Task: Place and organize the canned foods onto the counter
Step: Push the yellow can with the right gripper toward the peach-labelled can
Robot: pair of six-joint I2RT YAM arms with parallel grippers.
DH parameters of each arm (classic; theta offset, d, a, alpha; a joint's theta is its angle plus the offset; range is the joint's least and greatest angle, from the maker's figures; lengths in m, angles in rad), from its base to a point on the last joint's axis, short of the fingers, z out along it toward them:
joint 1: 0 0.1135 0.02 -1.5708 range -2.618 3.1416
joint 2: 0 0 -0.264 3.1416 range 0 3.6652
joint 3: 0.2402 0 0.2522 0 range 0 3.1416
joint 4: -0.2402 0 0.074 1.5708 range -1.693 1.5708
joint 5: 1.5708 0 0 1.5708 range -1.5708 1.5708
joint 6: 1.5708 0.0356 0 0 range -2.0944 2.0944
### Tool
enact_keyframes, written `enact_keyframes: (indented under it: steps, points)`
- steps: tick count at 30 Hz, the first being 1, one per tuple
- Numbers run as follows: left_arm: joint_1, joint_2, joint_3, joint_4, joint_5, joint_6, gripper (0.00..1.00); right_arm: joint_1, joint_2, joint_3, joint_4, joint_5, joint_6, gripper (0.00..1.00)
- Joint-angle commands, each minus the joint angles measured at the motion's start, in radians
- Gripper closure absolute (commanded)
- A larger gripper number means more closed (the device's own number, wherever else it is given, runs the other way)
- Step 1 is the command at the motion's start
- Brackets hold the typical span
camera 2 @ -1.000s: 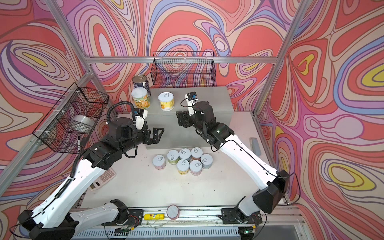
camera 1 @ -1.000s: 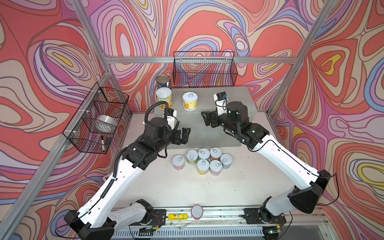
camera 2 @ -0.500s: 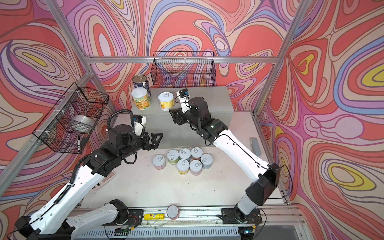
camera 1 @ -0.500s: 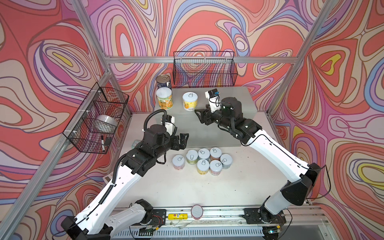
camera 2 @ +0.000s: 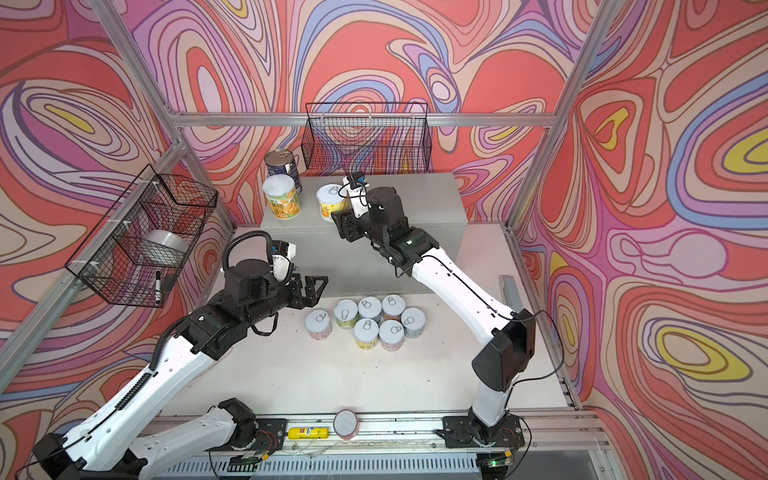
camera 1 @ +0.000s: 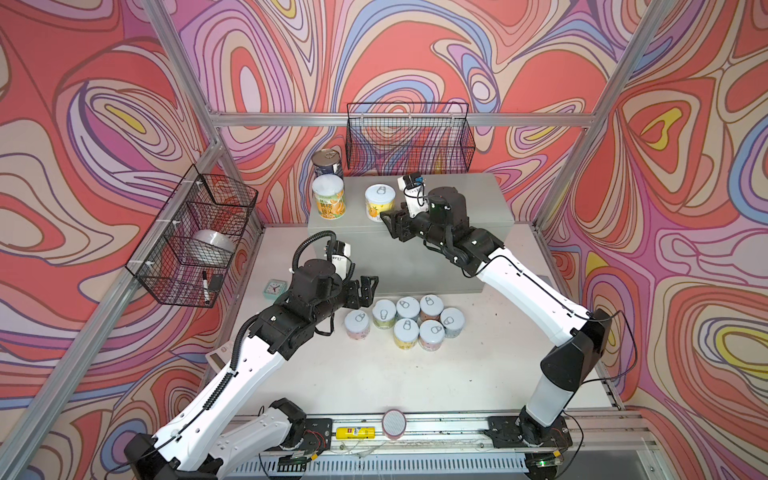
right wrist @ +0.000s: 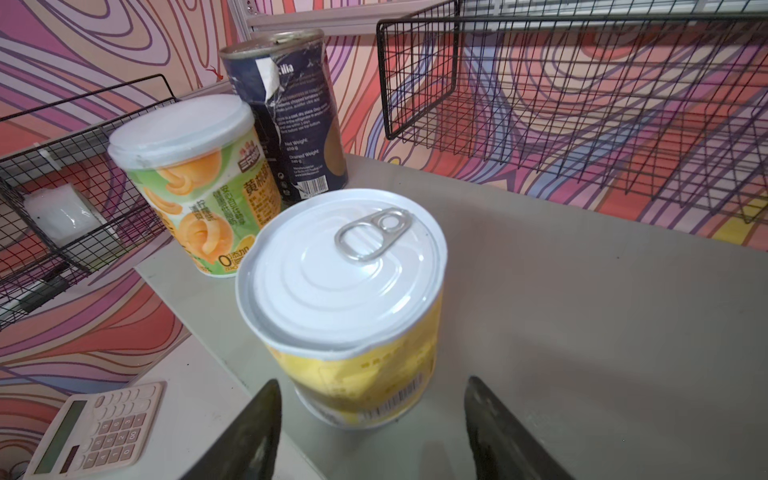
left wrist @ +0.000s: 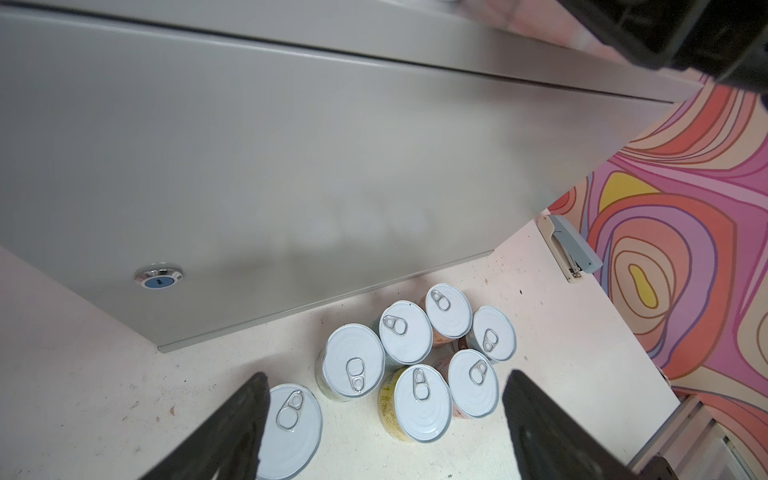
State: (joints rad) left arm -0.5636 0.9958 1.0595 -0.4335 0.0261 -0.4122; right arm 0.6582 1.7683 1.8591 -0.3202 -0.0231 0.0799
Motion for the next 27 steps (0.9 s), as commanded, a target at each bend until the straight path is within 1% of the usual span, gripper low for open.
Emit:
enact_keyframes:
  steps: [1,8,16,23,27]
  points:
    - [-0.004,-0.024,-0.004,0.014,-0.016,0.004,0.12,-0.009,0.052,0.042,0.030,-0.007,-0.012,0.30]
    - [-0.004,-0.037,-0.023,-0.007,-0.022,0.014,0.12,-0.011,0.125,0.090,0.076,-0.025,0.004,0.32]
    - [-0.004,-0.028,-0.039,-0.006,-0.015,0.020,0.13,-0.015,0.220,0.185,0.096,-0.042,0.011,0.32]
    - [-0.004,-0.020,-0.039,-0.016,-0.026,0.029,0.14,-0.022,0.295,0.255,0.118,-0.039,0.040,0.31]
    - [-0.004,-0.026,-0.059,-0.011,-0.026,0.030,0.14,-0.024,0.336,0.289,0.131,-0.062,0.061,0.31]
